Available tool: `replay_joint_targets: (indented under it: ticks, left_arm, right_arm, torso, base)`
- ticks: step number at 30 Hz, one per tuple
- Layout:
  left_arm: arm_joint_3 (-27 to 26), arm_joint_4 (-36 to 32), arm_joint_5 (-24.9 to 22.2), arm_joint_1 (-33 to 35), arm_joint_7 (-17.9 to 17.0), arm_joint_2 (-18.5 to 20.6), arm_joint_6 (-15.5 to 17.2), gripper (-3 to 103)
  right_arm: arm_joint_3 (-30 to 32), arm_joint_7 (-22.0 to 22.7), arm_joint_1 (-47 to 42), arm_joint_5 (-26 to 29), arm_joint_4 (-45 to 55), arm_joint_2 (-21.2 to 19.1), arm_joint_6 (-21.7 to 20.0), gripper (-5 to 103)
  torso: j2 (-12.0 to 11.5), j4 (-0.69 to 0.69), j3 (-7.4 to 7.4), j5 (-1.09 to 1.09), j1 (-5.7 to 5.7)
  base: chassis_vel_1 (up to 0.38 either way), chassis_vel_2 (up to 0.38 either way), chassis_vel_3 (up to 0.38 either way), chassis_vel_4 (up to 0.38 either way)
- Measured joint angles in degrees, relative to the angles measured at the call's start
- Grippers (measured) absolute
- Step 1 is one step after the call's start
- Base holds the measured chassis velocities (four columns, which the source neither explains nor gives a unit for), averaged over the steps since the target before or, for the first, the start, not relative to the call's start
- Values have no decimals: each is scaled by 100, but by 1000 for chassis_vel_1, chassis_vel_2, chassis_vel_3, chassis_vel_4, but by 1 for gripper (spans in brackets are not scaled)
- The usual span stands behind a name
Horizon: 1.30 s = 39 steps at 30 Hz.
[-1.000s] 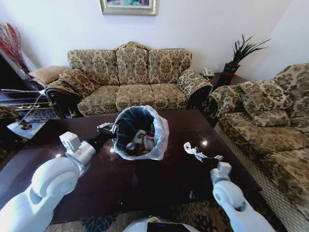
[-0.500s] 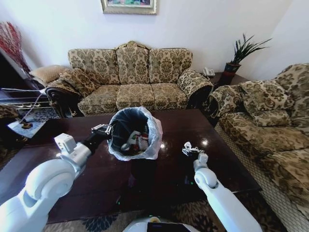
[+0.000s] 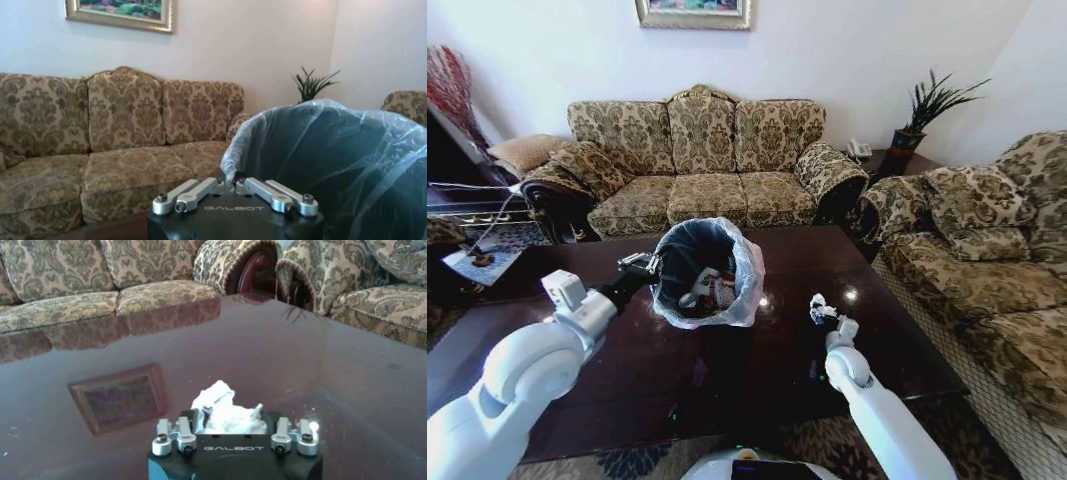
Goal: Move to the front of the table and place the trash on the table into the trash bin.
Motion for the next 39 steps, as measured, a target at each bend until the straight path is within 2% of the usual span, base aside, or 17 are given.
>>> replay_joint_targets:
  ticks: [3,4,7,9,12,13,15,17,22,26,27,31,32,34,35,37,39]
  left_arm:
    - [47,42,-6,-90,12,48,-5,3]
    - [47,42,-6,-90,12,48,-5,3]
    - [52,84,-12,-134,45,60,-14,3]
    - [52,91,-12,-137,62,56,-15,3]
    - [73,97,-12,-151,84,45,-20,3]
    - [73,97,-12,-151,84,45,-20,3]
    - [95,99,-13,-172,87,54,-21,3]
    - [98,99,-15,-181,89,68,-21,3]
    - [197,126,-21,-279,81,126,-23,3]
    - [371,223,-8,-351,74,103,-23,3]
    - [371,223,-8,-351,74,103,-23,3]
    - [497,379,20,-408,90,212,-22,3]
    - [497,379,20,-408,90,212,-22,3]
    - [584,448,-16,-514,92,364,4,3]
    - [584,448,-16,-514,92,364,4,3]
    - [678,520,-122,-704,91,536,36,3]
    - [776,606,-180,-854,87,673,46,3]
  right_arm:
    - [11,35,-18,-11,18,38,4,45]
    - [11,35,-18,-11,18,38,4,45]
    - [27,42,-40,-37,3,86,5,29]
    - [34,47,-41,-42,-8,98,6,29]
    - [67,56,-39,-36,-8,110,27,13]
    - [67,56,-39,-36,-8,110,27,13]
    - [127,100,-38,43,190,75,44,3]
    - [152,130,-43,130,382,8,47,2]
    - [246,158,-64,382,1423,-493,96,2]
    - [388,-234,120,358,2228,-1071,205,2]
    - [388,-234,120,358,2228,-1071,205,2]
    - [373,-695,798,1312,3142,-1929,223,2]
    - [373,-695,798,1312,3142,-1929,223,2]
    - [241,-1127,1306,1895,3530,-2436,224,2]
    - [241,-1127,1306,1895,3530,-2436,224,2]
    - [-31,-1525,2093,2574,3763,-2798,210,2]
    - [-347,-1703,2929,3297,3855,-2871,12,2]
  torso:
    - [0,-1,0,1,0]
    - [0,-1,0,1,0]
    - [0,0,0,0,0]
    - [0,0,0,0,0]
    - [0,0,0,1,0]
    - [0,0,0,1,0]
    - [0,0,0,2,0]
    - [0,0,0,2,0]
    - [0,0,0,-1,0]
    - [0,-3,0,1,0]
    - [0,-3,0,1,0]
    - [0,1,0,-2,0]
    - [0,1,0,-2,0]
    - [0,0,0,0,0]
    - [0,0,0,0,0]
    - [0,-2,0,1,0]
    - [1,-3,0,1,0]
  base:
    - [0,0,0,0]
    - [0,0,0,0]
    - [0,0,0,0]
    - [0,0,0,0]
    - [0,0,0,0]
    - [0,0,0,0]
    - [0,0,0,0]
    - [0,0,0,0]
    - [0,0,0,0]
    - [0,0,0,0]
    - [0,0,0,0]
    - [0,0,0,0]
    - [0,0,0,0]
    - [0,0,0,0]
    - [0,0,0,0]
    - [0,0,0,0]
    - [0,0,0,0]
